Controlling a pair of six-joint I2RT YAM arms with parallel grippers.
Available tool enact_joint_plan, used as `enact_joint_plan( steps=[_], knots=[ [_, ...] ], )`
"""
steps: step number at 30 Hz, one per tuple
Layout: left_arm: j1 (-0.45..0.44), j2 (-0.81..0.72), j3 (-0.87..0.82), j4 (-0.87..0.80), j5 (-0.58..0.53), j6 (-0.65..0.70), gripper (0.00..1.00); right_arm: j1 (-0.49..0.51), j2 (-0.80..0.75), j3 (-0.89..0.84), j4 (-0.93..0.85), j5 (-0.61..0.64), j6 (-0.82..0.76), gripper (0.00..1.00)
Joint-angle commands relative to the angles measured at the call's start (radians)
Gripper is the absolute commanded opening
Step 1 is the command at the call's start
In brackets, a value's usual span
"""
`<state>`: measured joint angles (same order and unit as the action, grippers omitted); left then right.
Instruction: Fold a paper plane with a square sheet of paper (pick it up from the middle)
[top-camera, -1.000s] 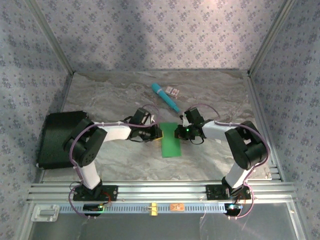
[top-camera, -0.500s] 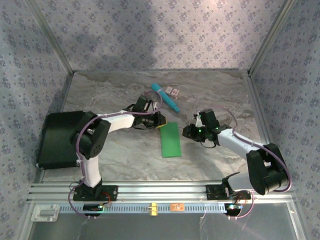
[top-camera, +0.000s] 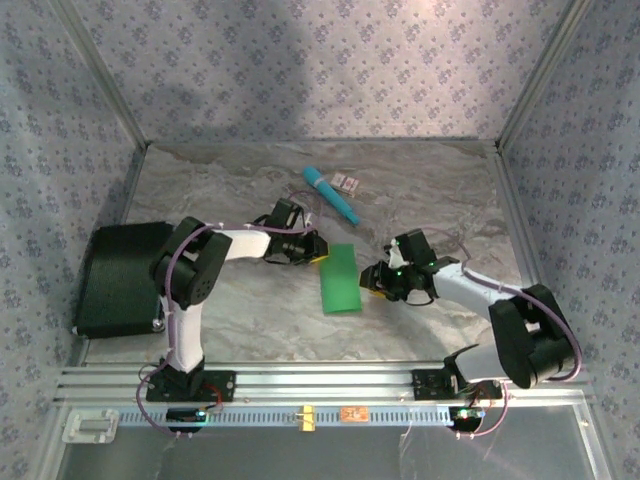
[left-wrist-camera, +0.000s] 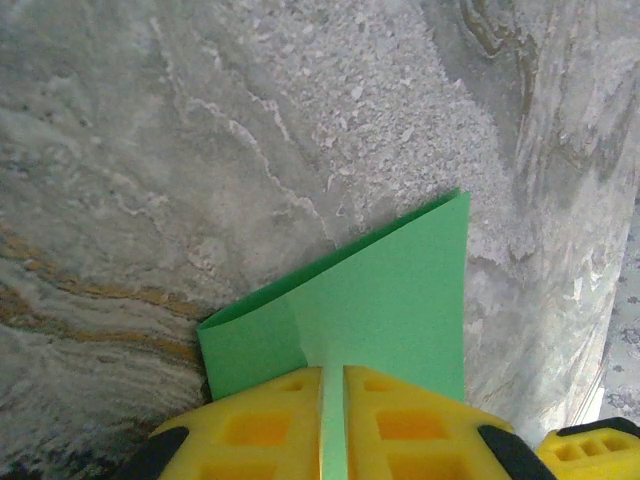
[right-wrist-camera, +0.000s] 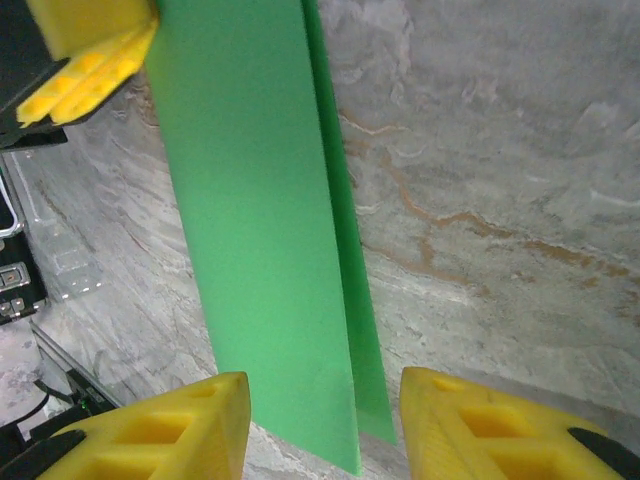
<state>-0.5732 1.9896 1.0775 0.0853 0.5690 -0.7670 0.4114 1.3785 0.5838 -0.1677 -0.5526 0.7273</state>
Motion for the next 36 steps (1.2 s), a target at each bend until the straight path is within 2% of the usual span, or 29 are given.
enact_joint_plan(
  steps=[1, 10, 13, 17, 23, 36],
  knots=[
    [0.007, 0.004, -0.053, -0.075, -0.004, 0.035, 0.14, 0.015, 0.036, -0.019, 0.048, -0.065, 0.034, 0.45],
    [0.009, -0.005, -0.033, -0.076, -0.018, 0.029, 0.14, 0.044, 0.116, -0.012, 0.111, -0.071, 0.052, 0.43],
    [0.009, -0.001, -0.024, -0.083, -0.014, 0.031, 0.14, 0.046, 0.118, -0.013, 0.136, -0.084, 0.054, 0.35],
    [0.010, 0.010, -0.014, -0.085, -0.001, 0.037, 0.14, 0.042, 0.116, -0.008, 0.171, -0.099, 0.057, 0.31],
    [0.008, 0.026, 0.003, -0.091, 0.017, 0.056, 0.14, 0.022, 0.129, 0.027, 0.184, -0.108, 0.035, 0.32],
    [0.008, 0.035, 0.030, -0.096, 0.022, 0.051, 0.14, -0.022, 0.255, 0.071, 0.309, -0.201, 0.026, 0.33]
  ],
)
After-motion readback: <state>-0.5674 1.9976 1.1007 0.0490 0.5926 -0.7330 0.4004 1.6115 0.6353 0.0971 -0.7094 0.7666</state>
